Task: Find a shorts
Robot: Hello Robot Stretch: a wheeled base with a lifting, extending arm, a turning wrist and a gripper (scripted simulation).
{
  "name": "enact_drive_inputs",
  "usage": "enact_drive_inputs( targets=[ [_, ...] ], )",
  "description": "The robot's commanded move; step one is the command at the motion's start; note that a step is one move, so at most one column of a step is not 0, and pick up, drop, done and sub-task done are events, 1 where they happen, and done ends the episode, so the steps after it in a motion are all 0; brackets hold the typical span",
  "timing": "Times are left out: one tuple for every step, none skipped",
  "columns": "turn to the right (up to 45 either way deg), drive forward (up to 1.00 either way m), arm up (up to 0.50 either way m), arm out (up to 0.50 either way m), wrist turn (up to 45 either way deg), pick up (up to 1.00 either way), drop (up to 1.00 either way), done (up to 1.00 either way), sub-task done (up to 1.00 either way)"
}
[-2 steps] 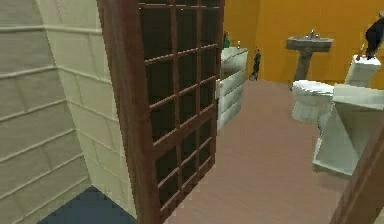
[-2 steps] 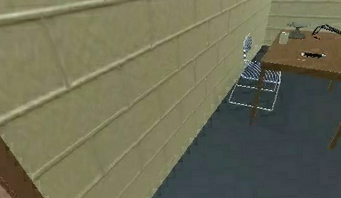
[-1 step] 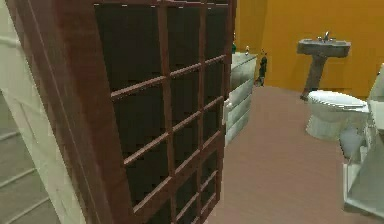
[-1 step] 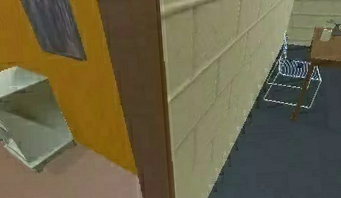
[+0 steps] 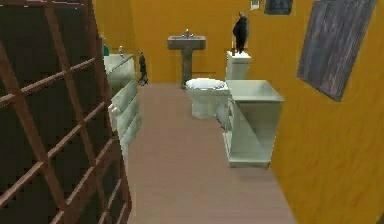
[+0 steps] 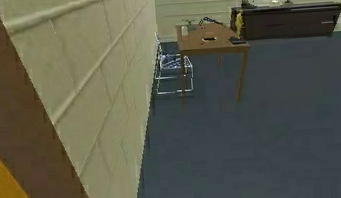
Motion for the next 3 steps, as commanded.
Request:
enact_drive_inputs(
  targets=[
    [0.0, 0.60, 0.00, 0.00, 0.0, 0.00, 0.00, 0.00, 0.00],
    [21.0, 0.00, 0.00, 0.00, 0.0, 0.00, 0.00, 0.00, 0.00],
    [3.0, 0.00, 0.00, 0.00, 0.0, 0.00, 0.00, 0.00, 0.00]
  ],
)
